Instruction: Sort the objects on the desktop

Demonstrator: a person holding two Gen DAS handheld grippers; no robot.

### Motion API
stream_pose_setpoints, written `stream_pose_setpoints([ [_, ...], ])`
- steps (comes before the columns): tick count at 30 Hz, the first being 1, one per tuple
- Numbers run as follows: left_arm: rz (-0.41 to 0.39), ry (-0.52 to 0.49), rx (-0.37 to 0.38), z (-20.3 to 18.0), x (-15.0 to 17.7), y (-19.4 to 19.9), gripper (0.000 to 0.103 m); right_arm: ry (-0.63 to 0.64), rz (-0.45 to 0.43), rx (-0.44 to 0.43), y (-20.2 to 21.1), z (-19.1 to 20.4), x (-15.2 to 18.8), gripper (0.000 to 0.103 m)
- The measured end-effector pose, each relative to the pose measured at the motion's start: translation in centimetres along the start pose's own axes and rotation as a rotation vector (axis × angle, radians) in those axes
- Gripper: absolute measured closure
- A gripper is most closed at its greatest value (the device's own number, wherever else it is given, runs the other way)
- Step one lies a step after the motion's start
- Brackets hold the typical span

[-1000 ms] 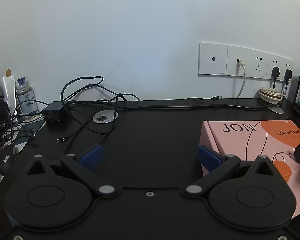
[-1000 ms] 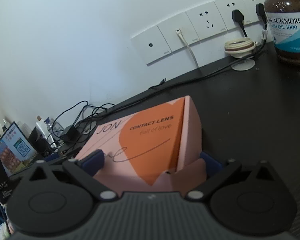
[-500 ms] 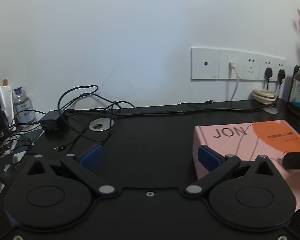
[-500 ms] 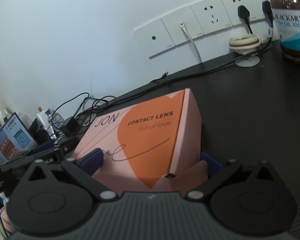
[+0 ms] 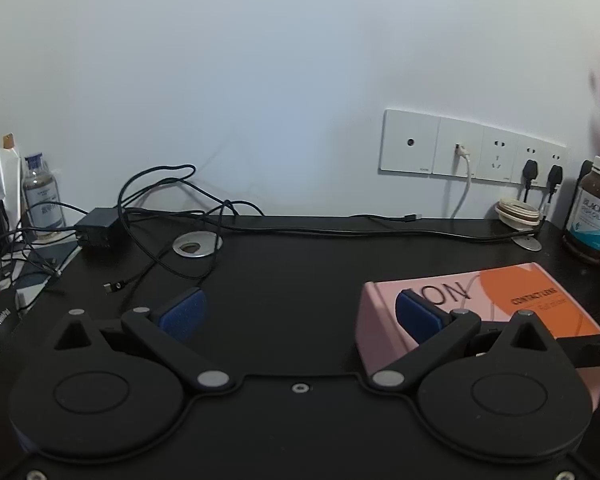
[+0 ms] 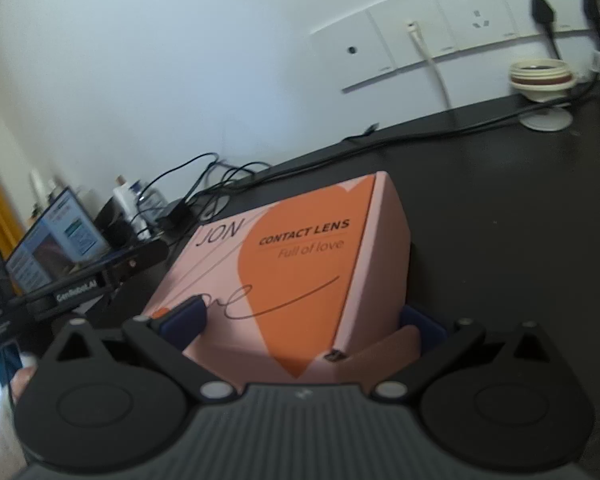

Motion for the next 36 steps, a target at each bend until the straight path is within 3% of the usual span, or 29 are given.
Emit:
stream_pose_setpoints([
  [10,0.028,-0.046,0.070,-2.4,1.1,-0.1,0.000,-0.014,-0.027,-0.009,0.2,0.1,0.3,0.001],
  [15,-0.001,-0.102,0.053,-3.2,1.2,0.1,0.000,-0.026,-0.030,-0.004,0.3,0.1,0.4,0.001],
  [26,-0.025,-0.111,0.049,-3.3,1.4,0.2,0.000,-0.039,-0.011,-0.016,0.4,-0.1,0.4,0.001],
  [32,-0.040,-0.146,0.027,-3.6,1.3,0.3,0.000,-0.138,-0.037,-0.051,0.9,-1.1,-0.3,0.001],
  [36,-0.038,-0.138,0.030,-3.6,1.3,0.3,0.000,-0.124,-0.070,0.008,1.2,-1.6,-0.5,0.001],
])
Point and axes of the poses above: each gripper's, at about its wrist camera, not at the fingertips, and y roughly against the way its jaws point, z to its left, x to its underside, the point moved 7 cm from there along -y, roughly the way its jaws point, and after that the axes turned 10 degrees about x, right-handed, at the moved point
